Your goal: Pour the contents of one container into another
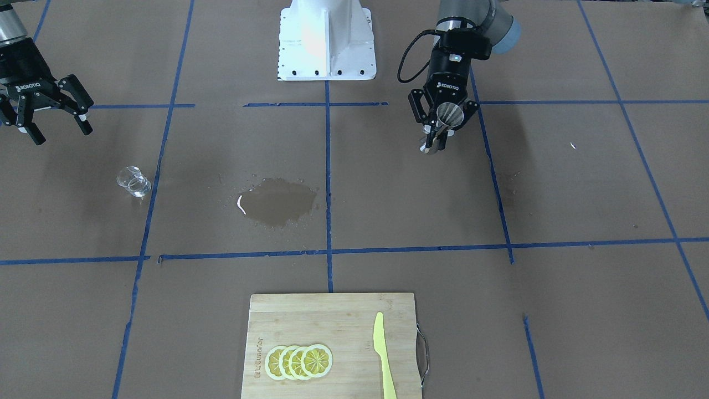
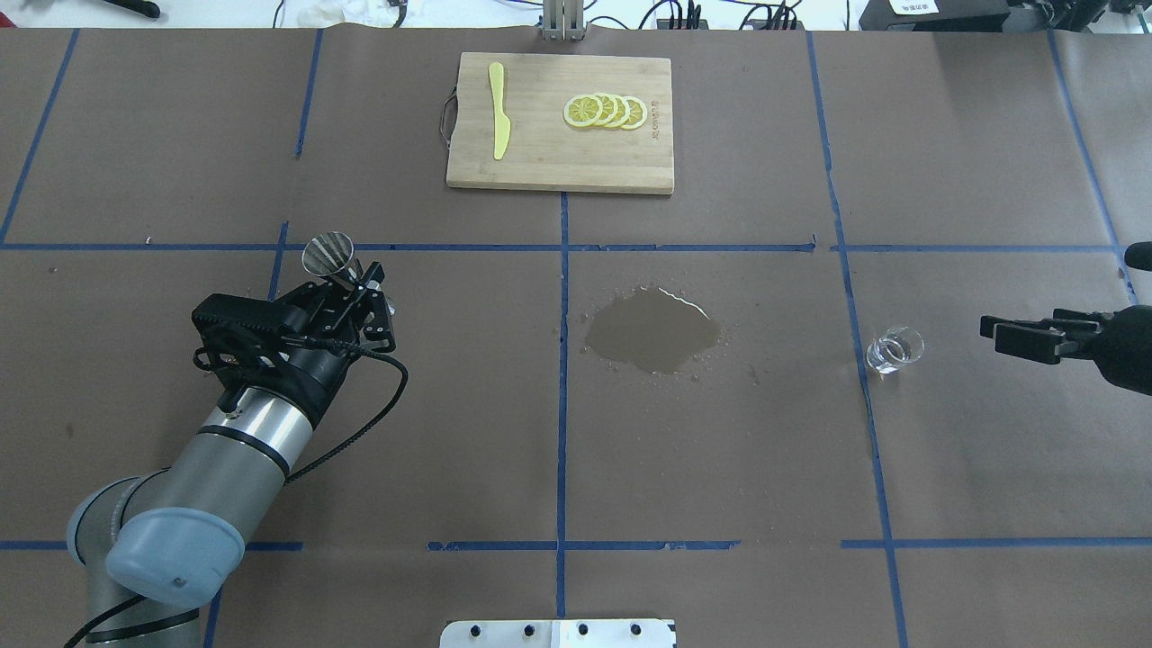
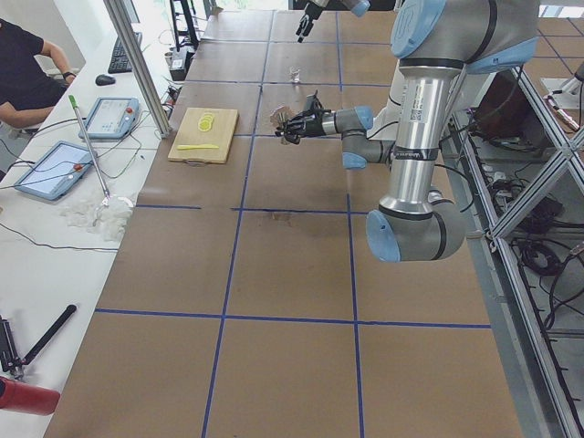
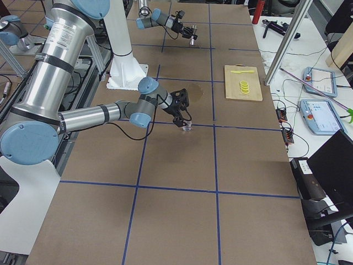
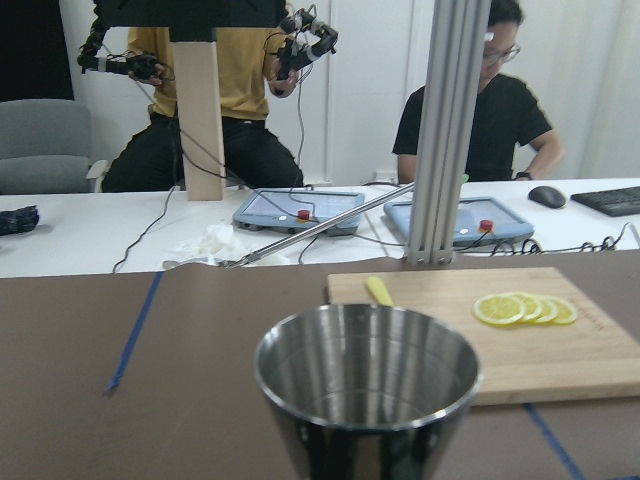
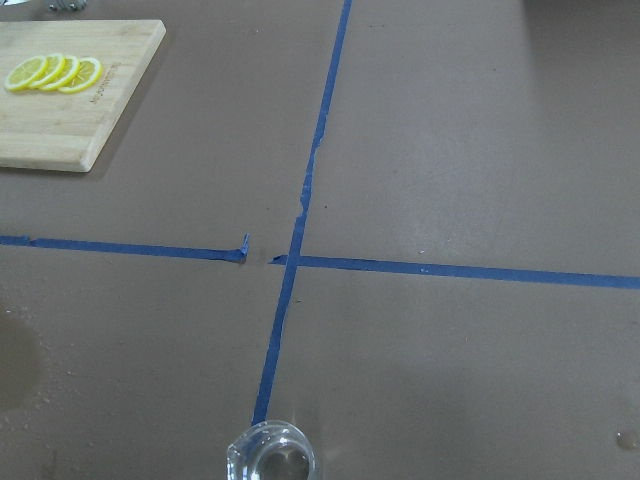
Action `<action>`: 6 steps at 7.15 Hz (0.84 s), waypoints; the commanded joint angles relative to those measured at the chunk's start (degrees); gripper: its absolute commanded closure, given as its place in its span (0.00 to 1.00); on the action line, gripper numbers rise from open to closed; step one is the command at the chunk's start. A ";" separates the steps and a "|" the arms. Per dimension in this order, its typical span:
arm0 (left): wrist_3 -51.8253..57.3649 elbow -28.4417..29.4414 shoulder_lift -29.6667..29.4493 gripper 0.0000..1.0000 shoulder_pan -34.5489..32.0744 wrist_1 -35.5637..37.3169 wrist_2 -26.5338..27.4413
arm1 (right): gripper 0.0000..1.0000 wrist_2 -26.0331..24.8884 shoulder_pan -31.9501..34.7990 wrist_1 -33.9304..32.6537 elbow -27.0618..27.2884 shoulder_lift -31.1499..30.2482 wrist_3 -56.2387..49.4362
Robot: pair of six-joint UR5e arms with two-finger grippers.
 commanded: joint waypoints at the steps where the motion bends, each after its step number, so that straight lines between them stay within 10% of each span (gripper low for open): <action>1: 1.23 0.45 -1.79 1.00 0.37 -1.22 -1.35 | 0.00 -11.56 -8.33 1.52 -0.43 -1.00 3.69; 4: 1.32 0.55 -2.06 1.00 0.29 -1.22 -1.44 | 0.00 -41.77 -28.98 2.48 -7.77 -0.13 15.64; 6: 1.32 0.63 -1.97 1.00 0.20 -1.13 -2.84 | 0.00 -47.12 -30.71 6.96 -12.63 1.37 15.59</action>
